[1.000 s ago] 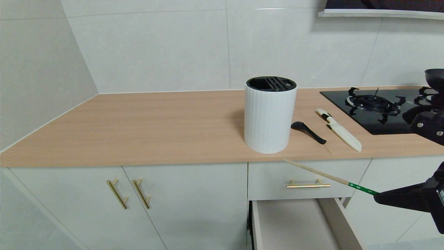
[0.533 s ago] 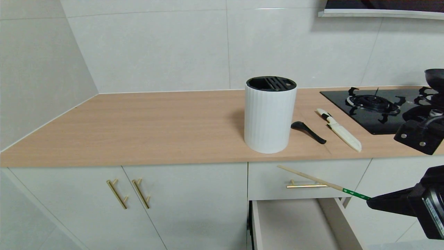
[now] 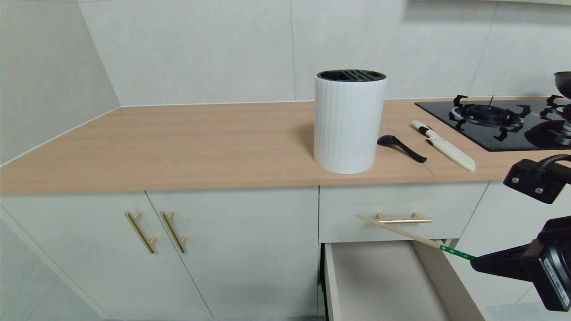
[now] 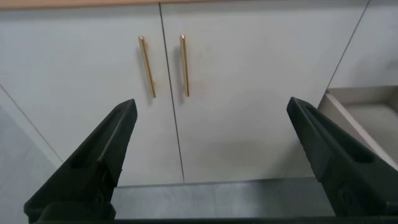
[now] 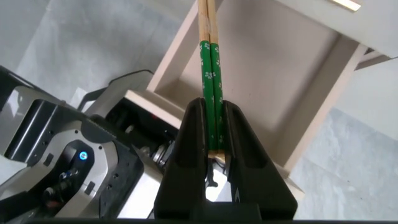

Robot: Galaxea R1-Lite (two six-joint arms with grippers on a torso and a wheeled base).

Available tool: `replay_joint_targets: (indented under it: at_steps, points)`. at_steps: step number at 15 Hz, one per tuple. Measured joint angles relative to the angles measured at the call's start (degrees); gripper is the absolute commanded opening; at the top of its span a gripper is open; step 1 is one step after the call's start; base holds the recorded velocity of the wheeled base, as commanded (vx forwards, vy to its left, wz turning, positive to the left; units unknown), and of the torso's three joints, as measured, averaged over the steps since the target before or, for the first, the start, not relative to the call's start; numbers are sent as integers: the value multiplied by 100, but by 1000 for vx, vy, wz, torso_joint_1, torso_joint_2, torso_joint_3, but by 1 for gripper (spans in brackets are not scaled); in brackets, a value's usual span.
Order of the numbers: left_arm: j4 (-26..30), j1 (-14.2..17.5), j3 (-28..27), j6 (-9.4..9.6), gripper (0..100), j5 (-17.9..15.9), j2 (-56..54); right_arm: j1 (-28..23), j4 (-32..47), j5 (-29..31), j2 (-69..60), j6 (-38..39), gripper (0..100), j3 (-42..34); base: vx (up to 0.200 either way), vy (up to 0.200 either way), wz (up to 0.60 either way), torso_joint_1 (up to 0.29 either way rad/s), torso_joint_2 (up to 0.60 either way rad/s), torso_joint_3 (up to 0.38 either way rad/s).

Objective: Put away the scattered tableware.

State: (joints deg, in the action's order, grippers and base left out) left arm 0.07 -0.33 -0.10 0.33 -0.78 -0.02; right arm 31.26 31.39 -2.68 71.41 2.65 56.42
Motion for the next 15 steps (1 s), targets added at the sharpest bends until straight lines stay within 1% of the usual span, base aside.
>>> replay_joint_targets:
  at_steps: [9, 11, 15]
  points:
    - [4, -2, 0, 0, 100, 0, 0, 0, 0, -2, 44, 2, 0, 0, 0, 0, 0, -144, 462, 311]
    - [2, -2, 0, 0, 100, -1, 0, 0, -6, -5, 52, 2, 0, 0, 0, 0, 0, -37, 215, 161]
    - [0, 0, 0, 2, 100, 0, 0, 0, -9, -16, 83, 6, 0, -2, 0, 0, 0, -8, 24, 10]
